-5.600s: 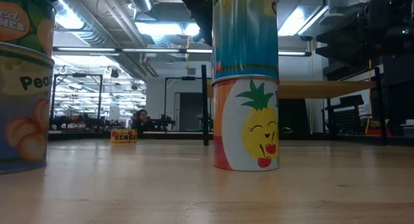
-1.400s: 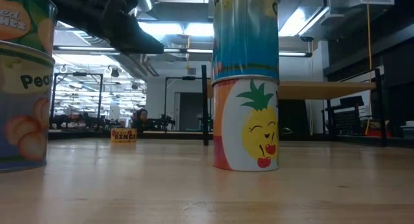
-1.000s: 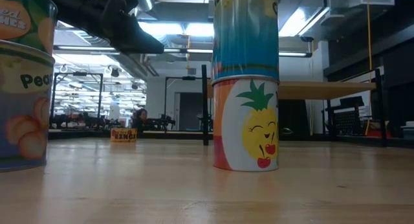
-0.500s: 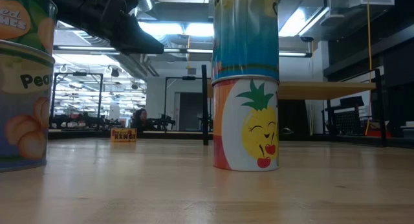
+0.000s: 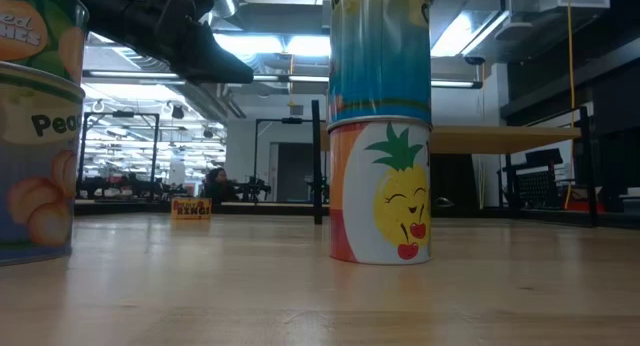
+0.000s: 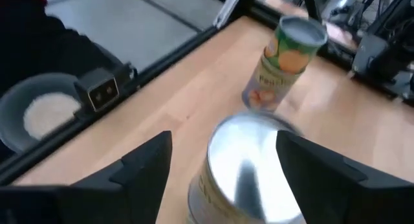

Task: Pick and place cans onto a shelf
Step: Put the blue canned cherries on the shelf

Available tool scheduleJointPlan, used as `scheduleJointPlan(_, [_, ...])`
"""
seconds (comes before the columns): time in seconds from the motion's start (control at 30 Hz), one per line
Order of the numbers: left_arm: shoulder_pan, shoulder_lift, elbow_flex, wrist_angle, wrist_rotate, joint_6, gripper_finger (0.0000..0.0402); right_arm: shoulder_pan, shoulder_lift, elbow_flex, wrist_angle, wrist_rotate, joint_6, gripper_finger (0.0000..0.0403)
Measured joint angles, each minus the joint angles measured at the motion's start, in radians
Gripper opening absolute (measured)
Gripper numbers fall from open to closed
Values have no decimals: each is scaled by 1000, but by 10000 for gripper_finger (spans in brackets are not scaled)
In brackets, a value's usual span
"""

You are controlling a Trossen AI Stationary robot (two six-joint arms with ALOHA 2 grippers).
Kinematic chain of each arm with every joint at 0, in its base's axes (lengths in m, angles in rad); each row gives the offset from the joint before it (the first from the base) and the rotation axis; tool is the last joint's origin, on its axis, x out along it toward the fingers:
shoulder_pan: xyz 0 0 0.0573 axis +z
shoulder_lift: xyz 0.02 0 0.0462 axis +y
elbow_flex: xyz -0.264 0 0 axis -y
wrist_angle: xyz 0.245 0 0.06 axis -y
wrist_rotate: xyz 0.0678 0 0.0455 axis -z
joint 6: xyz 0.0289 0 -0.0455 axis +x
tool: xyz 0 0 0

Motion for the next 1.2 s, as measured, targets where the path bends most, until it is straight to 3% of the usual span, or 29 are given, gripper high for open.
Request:
scheduleJointPlan(0.33, [0,0,0,0,0,0,113,0,0,-1,-49,14,-46,271])
scheduleJointPlan(0.87, [0,0,0,0,0,0,113,0,0,-1,-56,13,-48,122])
scheduleJointPlan(1.2, [0,0,0,0,0,0,113,0,0,-1,-55,11,-48,67])
